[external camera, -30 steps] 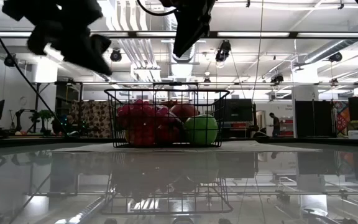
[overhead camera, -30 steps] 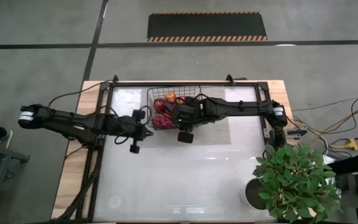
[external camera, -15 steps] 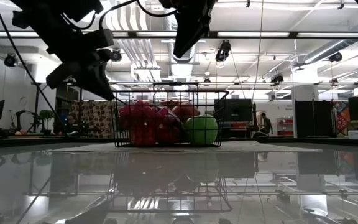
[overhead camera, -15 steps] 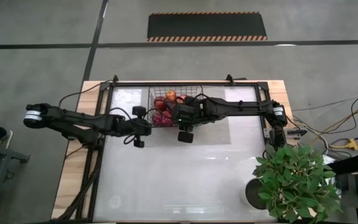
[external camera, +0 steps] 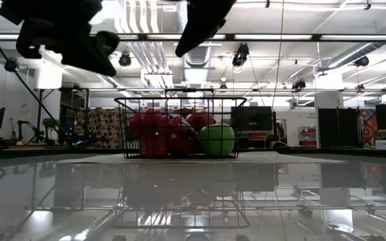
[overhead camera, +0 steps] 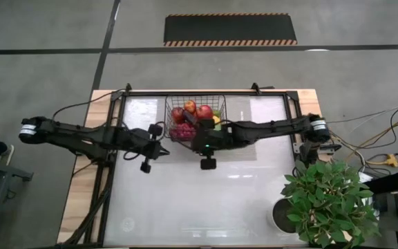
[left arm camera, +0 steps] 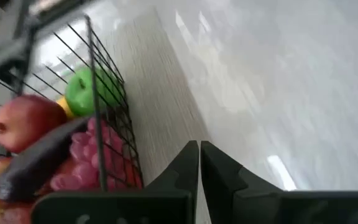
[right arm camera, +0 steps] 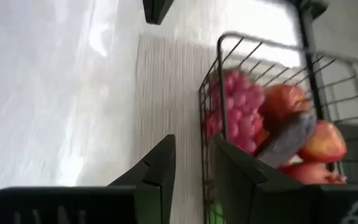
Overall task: Build produce basket
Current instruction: Return to Home Position
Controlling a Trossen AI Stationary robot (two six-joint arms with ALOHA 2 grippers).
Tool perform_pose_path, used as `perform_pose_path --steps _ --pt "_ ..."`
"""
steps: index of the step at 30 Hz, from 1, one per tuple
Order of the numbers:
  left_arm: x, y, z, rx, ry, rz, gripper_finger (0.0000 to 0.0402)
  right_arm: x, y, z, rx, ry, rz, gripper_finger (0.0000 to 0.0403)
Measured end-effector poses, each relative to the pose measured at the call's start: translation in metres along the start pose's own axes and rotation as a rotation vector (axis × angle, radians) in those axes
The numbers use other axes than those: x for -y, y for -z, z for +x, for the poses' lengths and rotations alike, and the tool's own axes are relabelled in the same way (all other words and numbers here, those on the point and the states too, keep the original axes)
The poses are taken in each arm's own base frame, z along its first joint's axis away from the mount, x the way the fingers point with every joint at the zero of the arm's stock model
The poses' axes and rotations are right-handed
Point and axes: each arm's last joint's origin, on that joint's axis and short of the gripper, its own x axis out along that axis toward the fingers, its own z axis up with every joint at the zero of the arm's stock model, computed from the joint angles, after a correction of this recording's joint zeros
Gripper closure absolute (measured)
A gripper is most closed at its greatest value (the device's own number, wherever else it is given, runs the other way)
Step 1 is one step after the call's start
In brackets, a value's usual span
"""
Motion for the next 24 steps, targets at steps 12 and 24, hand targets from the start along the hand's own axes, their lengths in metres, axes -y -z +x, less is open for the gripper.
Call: perform_pose_path --steps 12,24 --pt "0.009 0.024 -0.026 0.215 -0.090 0.029 0.0401 0.005 0.069 -0.085 0.315 0.139 -0.028 0.0340" --pt "0.015 0.038 -0.033 0.461 -0.197 -0.012 0.0401 0.010 0.165 -0.150 0.636 0.211 0.049 0.0345"
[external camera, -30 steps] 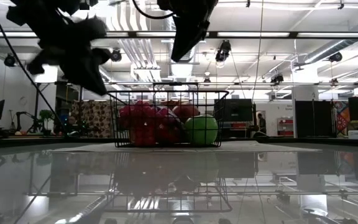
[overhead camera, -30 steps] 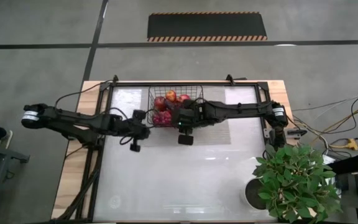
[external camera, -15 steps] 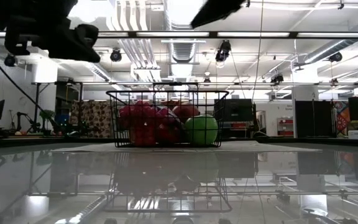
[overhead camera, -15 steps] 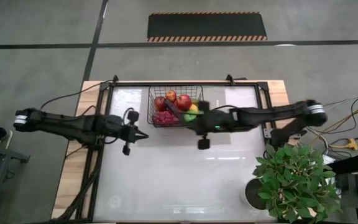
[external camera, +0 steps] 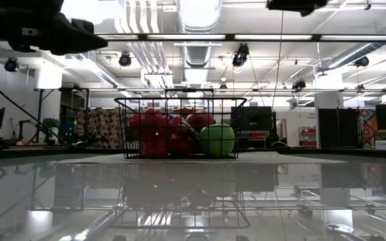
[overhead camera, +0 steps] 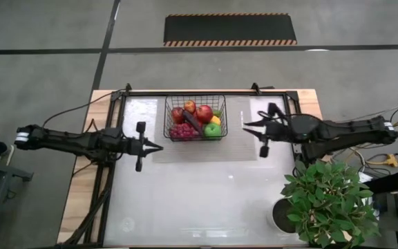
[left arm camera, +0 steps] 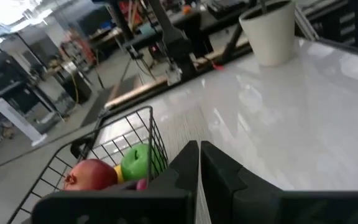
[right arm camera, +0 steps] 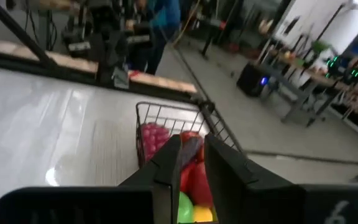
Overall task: Build produce basket
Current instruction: Return to Home Position
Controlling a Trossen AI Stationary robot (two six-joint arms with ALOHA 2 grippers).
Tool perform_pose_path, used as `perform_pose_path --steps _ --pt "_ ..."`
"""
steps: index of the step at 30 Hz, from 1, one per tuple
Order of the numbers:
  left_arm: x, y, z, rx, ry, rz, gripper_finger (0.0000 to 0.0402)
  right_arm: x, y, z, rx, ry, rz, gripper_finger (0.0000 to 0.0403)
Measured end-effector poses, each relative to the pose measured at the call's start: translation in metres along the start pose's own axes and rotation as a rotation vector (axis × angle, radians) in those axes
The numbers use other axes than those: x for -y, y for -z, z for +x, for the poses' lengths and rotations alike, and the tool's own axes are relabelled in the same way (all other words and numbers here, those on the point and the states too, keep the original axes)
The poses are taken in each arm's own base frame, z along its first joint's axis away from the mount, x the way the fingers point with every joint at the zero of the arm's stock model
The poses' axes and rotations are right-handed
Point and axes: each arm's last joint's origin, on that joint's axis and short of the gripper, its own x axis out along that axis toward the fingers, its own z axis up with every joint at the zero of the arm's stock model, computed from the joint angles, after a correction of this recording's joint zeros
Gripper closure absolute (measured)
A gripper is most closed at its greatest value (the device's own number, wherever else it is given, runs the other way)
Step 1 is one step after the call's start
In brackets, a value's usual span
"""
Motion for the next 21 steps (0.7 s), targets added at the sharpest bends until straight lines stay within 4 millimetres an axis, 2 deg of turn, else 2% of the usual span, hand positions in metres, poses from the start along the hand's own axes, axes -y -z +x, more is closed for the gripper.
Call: perform_pose_path --steps 11,17,21 --pt "0.011 0.025 -0.001 0.186 -0.086 -0.032 0.0401 -0.001 0.057 -0.052 0.324 -0.013 0.068 0.0362" --pt "0.016 0.035 -0.005 0.238 -0.102 -0.088 0.0401 -0.006 0.090 -0.065 0.488 0.032 0.052 0.0367" --pt "0.014 0.032 -0.010 0.281 -0.116 -0.118 0.0401 -0.007 0.102 -0.074 0.598 0.040 0.059 0.0367"
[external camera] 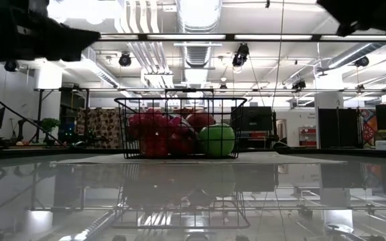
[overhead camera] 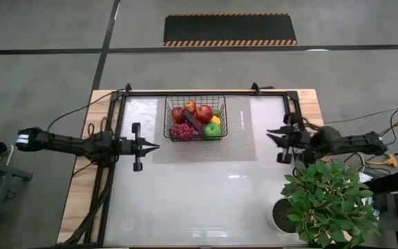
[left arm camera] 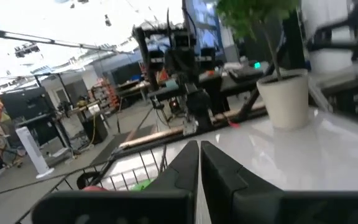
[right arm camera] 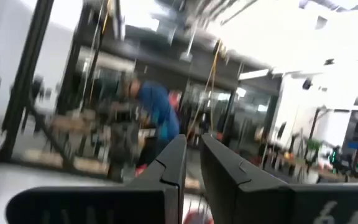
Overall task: Build produce basket
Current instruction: Return to Home Position
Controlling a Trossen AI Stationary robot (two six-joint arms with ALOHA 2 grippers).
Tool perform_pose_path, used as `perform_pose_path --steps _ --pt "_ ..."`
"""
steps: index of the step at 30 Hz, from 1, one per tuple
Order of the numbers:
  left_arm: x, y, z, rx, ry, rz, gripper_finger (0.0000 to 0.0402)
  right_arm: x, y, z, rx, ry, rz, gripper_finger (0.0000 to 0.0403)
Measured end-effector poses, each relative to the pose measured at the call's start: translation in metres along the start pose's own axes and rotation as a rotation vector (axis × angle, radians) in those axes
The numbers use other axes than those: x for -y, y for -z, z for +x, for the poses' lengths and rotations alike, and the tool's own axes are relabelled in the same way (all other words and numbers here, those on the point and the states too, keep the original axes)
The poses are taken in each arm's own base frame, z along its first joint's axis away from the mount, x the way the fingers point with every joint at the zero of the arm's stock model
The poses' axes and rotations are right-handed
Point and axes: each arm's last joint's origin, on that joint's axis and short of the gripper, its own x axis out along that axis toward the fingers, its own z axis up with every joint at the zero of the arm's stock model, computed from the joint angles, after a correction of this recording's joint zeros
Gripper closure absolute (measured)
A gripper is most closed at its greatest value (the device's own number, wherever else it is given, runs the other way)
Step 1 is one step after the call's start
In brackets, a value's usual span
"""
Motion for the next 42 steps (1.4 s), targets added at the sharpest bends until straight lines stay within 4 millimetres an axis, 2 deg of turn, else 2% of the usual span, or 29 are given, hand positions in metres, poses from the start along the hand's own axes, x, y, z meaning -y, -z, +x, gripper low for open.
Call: perform_pose_path --steps 3,5,7,10,16,18,21,23,30,42 --pt "-0.004 -0.009 -0.006 0.044 -0.014 -0.027 0.0401 0.002 -0.002 -0.008 0.037 0.014 0.021 0.0367" --pt "-0.003 -0.008 -0.011 0.035 -0.011 -0.034 0.0401 0.004 -0.006 -0.013 0.085 -0.001 0.028 0.0367" --pt "-0.004 -0.010 -0.016 0.069 -0.017 -0.038 0.0401 0.000 0.003 -0.013 0.034 -0.047 0.017 0.0367" --pt "-0.004 -0.009 -0.023 0.106 -0.018 -0.030 0.0401 -0.002 0.003 -0.011 0.042 -0.086 0.015 0.0367" --pt "-0.004 -0.005 -0.031 0.126 -0.043 -0.034 0.0401 -0.012 0.028 -0.013 -0.021 -0.114 -0.012 0.0367" --pt "-0.003 -0.003 -0.032 0.110 -0.039 -0.035 0.0401 -0.015 0.036 -0.015 -0.031 -0.119 -0.013 0.0367" --pt "-0.002 0.000 -0.032 0.084 -0.026 -0.141 0.0401 -0.018 0.042 -0.016 -0.057 -0.182 -0.015 0.0367" --pt "-0.001 0.003 -0.031 0.051 -0.017 -0.153 0.0401 -0.019 0.043 -0.017 -0.073 -0.197 -0.005 0.0367" --pt "-0.001 0.008 -0.028 -0.019 -0.050 0.033 0.0401 -0.019 0.045 -0.016 -0.092 -0.192 0.014 0.0367" --pt "0.002 0.014 -0.025 -0.084 -0.027 0.030 0.0401 -0.020 0.047 -0.015 -0.121 -0.199 0.048 0.0367"
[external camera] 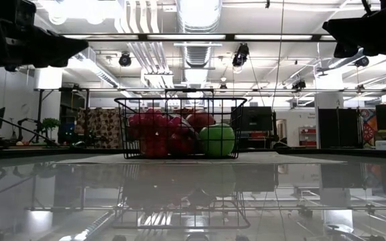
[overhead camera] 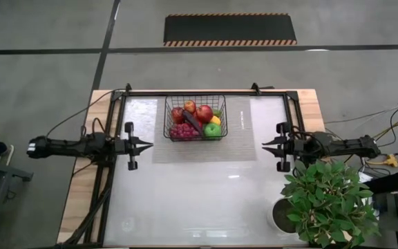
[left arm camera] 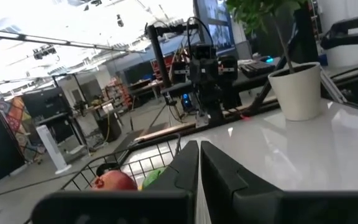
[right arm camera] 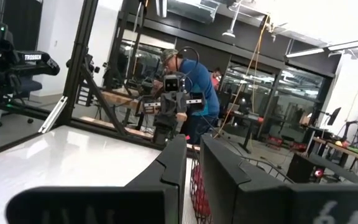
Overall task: Build produce basket
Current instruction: Return to Home Position
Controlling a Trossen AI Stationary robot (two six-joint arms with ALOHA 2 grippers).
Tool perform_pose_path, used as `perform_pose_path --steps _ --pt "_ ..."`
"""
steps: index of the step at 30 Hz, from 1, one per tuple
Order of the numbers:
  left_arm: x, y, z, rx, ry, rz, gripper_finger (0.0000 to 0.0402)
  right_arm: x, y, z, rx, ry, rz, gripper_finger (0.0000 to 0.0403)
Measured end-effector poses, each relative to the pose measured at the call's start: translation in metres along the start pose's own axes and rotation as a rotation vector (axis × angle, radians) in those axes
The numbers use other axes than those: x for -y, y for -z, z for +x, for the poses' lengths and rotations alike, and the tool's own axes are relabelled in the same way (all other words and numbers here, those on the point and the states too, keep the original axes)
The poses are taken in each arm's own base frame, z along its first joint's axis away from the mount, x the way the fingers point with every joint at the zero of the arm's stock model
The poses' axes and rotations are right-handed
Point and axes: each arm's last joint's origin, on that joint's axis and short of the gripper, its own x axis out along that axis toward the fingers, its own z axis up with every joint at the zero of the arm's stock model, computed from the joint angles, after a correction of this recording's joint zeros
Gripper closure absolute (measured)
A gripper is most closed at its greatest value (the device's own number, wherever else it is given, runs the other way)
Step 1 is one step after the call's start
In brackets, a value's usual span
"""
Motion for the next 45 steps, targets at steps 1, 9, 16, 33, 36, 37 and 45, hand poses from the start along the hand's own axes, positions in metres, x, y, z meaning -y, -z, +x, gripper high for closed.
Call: perform_pose_path --steps 1,9,16,33,36,37,45 --pt "0.000 0.000 0.000 -0.004 0.002 0.000 0.0401 0.000 0.000 0.000 0.000 0.000 0.000 0.0367" --pt "0.002 0.004 0.003 -0.041 0.015 0.005 0.0401 0.000 0.000 0.000 -0.001 0.000 0.027 0.0367" --pt "0.003 0.007 0.004 -0.070 0.026 0.008 0.0401 0.000 0.000 0.000 -0.001 0.000 0.027 0.0367" --pt "0.005 0.011 0.007 -0.117 0.043 0.014 0.0401 0.000 0.000 0.000 -0.002 0.000 0.027 0.0367" --pt "0.005 0.012 0.008 -0.125 0.046 0.015 0.0401 0.000 0.000 0.000 -0.002 0.000 0.027 0.0367" --pt "0.005 0.012 0.008 -0.127 0.047 0.015 0.0401 0.000 0.000 0.000 -0.002 0.000 0.027 0.0367" --pt "0.006 0.014 0.009 -0.144 0.053 0.017 0.0401 0.000 0.000 0.000 -0.002 0.000 0.027 0.0367"
